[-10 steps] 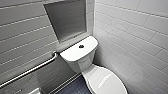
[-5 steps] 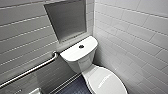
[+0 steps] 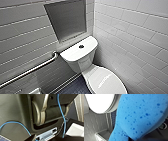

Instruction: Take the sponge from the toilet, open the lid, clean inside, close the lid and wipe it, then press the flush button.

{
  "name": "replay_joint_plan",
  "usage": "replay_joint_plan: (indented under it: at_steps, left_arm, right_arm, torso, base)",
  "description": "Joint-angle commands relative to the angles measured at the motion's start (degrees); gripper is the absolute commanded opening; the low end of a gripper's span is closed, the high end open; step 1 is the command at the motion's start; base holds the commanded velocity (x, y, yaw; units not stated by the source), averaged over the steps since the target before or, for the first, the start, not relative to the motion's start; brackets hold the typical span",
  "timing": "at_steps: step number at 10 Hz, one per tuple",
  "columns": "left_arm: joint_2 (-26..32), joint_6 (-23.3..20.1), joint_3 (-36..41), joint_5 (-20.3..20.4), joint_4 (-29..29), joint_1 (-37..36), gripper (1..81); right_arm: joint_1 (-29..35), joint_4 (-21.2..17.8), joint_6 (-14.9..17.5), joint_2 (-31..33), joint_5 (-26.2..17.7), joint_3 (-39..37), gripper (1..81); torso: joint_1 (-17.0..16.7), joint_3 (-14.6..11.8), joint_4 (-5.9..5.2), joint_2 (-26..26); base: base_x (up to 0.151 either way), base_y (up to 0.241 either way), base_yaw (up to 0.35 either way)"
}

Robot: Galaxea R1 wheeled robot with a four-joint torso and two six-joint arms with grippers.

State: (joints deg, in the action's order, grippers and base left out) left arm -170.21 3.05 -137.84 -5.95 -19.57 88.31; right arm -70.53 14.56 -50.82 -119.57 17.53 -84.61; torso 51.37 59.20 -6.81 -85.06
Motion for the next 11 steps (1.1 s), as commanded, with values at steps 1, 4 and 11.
replay_joint_plan:
  at_steps: [1,4,11]
  left_arm:
    - [-0.14,-0.41,0.55,-4.42,-0.39,1.21,81.1]
    - [-0.14,-0.41,0.46,-4.42,-0.3,0.86,81.1]
    - [0.04,-0.32,0.46,-4.42,-0.21,0.51,81.1]
  right_arm:
    - [11.59,2.23,2.66,3.35,-13.81,7.98,1.0]
    - [23.7,2.14,2.57,-0.33,-26.1,8.86,1.0]
    - [44.81,2.93,2.3,-12.55,-44.69,2.64,1.0]
  torso:
    - [0.0,0.0,0.0,0.0]
    - [0.0,0.0,0.0,0.0]
    - [0.0,0.0,0.0,0.0]
  base:
    - [0.0,0.0,0.0]
    - [0.0,0.0,0.0]
    - [0.0,0.0,0.0]
